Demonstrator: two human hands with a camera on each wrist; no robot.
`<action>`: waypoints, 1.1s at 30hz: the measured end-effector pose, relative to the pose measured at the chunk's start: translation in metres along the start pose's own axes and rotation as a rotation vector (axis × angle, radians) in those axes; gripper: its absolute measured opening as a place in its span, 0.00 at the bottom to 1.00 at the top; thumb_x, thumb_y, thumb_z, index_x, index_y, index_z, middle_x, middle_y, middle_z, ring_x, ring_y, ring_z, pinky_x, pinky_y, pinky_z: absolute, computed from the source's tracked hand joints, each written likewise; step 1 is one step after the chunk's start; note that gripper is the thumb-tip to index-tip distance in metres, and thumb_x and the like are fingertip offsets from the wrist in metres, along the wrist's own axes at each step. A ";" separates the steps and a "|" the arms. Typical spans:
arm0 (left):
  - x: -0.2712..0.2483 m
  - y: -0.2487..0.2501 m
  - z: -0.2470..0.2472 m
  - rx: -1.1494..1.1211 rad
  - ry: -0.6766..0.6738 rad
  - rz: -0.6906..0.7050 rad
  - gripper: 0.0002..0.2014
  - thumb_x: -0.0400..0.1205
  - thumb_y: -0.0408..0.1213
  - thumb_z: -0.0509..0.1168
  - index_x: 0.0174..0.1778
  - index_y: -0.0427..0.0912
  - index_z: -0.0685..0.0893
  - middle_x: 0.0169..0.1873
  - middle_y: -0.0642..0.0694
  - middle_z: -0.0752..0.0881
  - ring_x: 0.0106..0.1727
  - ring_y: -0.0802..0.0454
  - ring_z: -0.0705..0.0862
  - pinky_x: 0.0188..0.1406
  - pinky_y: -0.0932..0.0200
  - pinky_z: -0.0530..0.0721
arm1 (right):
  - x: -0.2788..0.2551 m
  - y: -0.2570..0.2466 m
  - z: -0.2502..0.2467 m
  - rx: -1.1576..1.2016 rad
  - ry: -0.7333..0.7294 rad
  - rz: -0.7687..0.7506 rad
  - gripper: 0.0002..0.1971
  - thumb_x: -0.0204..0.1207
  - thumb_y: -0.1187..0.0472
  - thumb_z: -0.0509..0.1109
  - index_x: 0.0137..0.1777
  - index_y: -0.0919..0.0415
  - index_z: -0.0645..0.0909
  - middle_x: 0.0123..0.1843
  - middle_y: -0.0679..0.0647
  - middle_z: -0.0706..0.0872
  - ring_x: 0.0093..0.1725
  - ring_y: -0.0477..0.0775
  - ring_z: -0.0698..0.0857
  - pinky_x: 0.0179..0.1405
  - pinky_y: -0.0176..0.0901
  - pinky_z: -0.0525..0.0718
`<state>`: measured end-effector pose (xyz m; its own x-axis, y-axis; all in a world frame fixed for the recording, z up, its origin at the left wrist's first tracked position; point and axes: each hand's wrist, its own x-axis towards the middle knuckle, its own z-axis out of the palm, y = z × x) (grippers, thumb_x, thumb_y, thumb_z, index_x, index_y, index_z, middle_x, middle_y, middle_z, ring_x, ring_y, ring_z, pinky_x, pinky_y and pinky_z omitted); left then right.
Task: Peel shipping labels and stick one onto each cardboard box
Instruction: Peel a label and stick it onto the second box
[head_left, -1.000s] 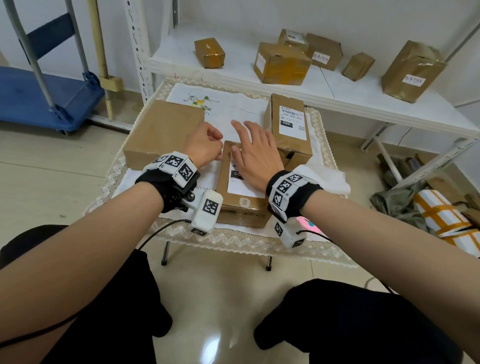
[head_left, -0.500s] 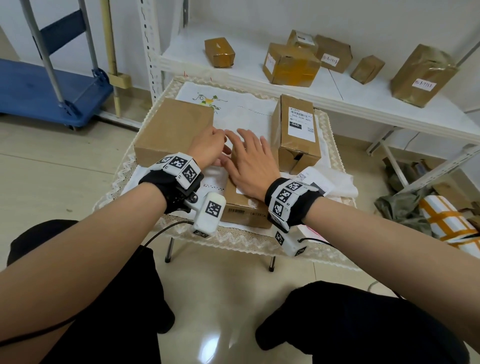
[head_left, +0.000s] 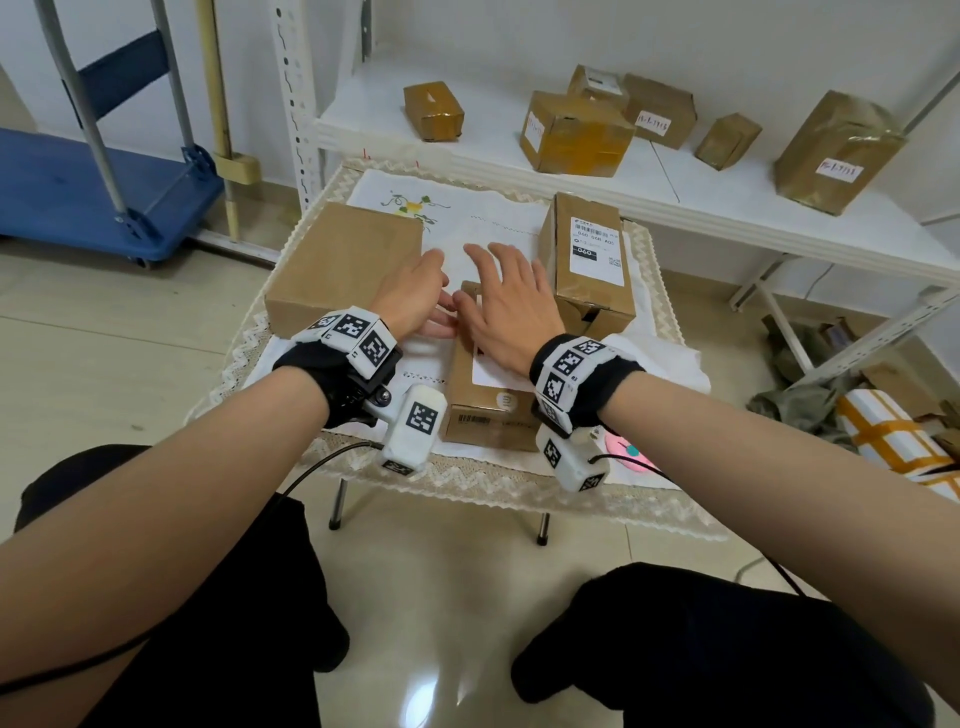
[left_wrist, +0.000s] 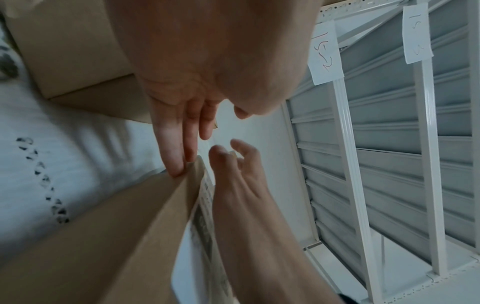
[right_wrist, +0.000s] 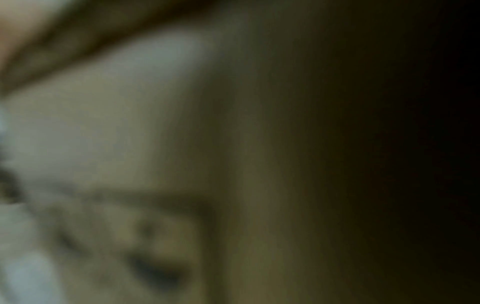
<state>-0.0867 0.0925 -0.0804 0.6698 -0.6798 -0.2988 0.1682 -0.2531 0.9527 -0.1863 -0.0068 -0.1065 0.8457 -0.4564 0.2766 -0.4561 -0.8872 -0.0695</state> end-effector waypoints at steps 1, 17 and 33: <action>0.000 0.000 0.001 -0.004 -0.006 -0.001 0.19 0.89 0.47 0.49 0.55 0.34 0.75 0.42 0.35 0.85 0.39 0.39 0.89 0.42 0.45 0.92 | -0.001 0.001 0.002 -0.019 -0.007 0.003 0.29 0.86 0.44 0.53 0.83 0.54 0.62 0.82 0.59 0.68 0.83 0.61 0.63 0.82 0.64 0.58; 0.007 -0.004 0.004 0.152 -0.014 0.069 0.19 0.88 0.45 0.50 0.58 0.38 0.83 0.53 0.42 0.86 0.46 0.43 0.88 0.50 0.44 0.90 | -0.024 -0.002 -0.013 0.011 -0.044 -0.046 0.29 0.86 0.43 0.52 0.84 0.55 0.60 0.83 0.59 0.67 0.83 0.60 0.64 0.83 0.62 0.57; 0.032 0.008 0.016 0.090 0.018 -0.052 0.26 0.87 0.56 0.43 0.65 0.42 0.76 0.57 0.40 0.85 0.52 0.40 0.87 0.43 0.46 0.89 | 0.017 0.016 0.002 -0.086 -0.225 -0.143 0.40 0.85 0.33 0.45 0.88 0.59 0.49 0.88 0.59 0.57 0.87 0.61 0.54 0.85 0.63 0.50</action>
<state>-0.0750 0.0576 -0.0830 0.6748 -0.6519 -0.3459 0.1382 -0.3488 0.9269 -0.1787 -0.0290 -0.1051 0.9389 -0.3394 0.0571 -0.3418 -0.9390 0.0391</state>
